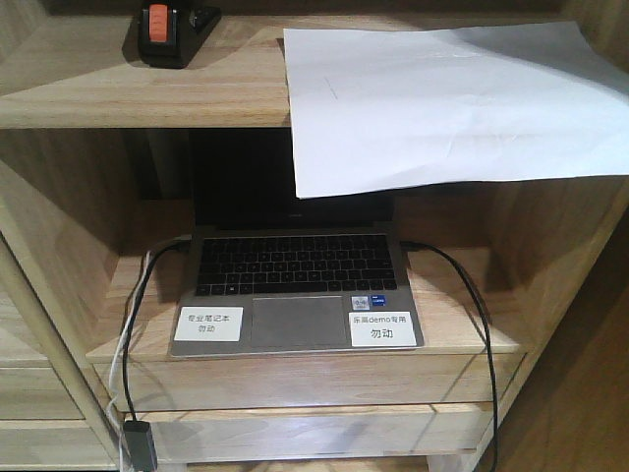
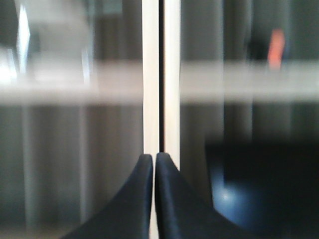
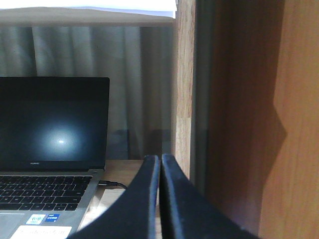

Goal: Grab stapler and paper to desk for stapling

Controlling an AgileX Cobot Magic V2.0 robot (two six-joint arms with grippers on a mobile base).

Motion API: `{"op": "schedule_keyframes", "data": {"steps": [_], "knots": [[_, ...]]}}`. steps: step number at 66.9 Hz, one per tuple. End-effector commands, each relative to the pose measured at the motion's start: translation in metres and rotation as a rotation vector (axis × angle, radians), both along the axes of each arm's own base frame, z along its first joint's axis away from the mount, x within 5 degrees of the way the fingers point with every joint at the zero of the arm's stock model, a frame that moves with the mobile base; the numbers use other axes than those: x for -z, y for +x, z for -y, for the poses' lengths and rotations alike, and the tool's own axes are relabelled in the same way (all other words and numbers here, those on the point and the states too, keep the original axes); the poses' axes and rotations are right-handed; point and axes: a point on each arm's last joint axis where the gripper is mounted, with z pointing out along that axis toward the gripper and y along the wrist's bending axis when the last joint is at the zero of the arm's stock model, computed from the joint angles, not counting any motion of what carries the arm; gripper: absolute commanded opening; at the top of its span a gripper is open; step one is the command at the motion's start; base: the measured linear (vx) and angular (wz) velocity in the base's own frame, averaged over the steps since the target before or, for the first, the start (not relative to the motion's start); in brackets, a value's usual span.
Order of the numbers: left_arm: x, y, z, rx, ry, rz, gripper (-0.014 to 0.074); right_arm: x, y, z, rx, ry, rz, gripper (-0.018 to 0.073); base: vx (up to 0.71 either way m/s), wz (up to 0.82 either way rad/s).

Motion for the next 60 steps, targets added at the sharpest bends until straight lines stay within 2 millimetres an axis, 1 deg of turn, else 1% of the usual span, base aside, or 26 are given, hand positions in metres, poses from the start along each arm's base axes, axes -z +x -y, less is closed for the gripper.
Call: {"op": "schedule_keyframes", "data": {"steps": [1,10,18,22,28,47,54,60], "knots": [[-0.037,-0.002,0.0,0.003,-0.005,0.023,-0.0006,0.0,-0.001,-0.001,-0.005,-0.005,0.066,-0.0009,0.0,0.0],[-0.073,0.001,0.001,0.015,-0.006,-0.078,-0.0006,0.0,-0.001,-0.001,-0.005,-0.005,0.066,-0.0009,0.0,0.0],[-0.093,0.006,0.002,0.028,-0.008,-0.197,-0.0006,0.0,-0.001,-0.001,-0.005,-0.005,0.066,-0.0009,0.0,0.0],[-0.099,0.008,0.003,0.035,-0.017,-0.213,-0.0006,0.0,-0.001,-0.001,-0.005,-0.005,0.066,-0.0009,0.0,0.0],[-0.103,0.01,0.003,0.032,-0.015,-0.199,-0.0006,0.0,-0.001,-0.001,-0.005,-0.005,0.066,-0.0009,0.0,0.0],[-0.104,0.01,0.003,0.031,-0.015,-0.185,0.0005,0.0,-0.001,-0.001,-0.005,-0.005,0.066,-0.0009,0.0,0.0],[-0.104,0.01,0.003,0.031,-0.015,-0.185,0.0046,0.0,-0.001,-0.001,-0.005,-0.005,0.066,-0.0009,0.0,0.0],[-0.105,0.01,0.002,0.031,-0.014,-0.182,0.012,0.0,-0.001,-0.001,-0.005,-0.005,0.066,-0.0009,0.0,0.0]]}}
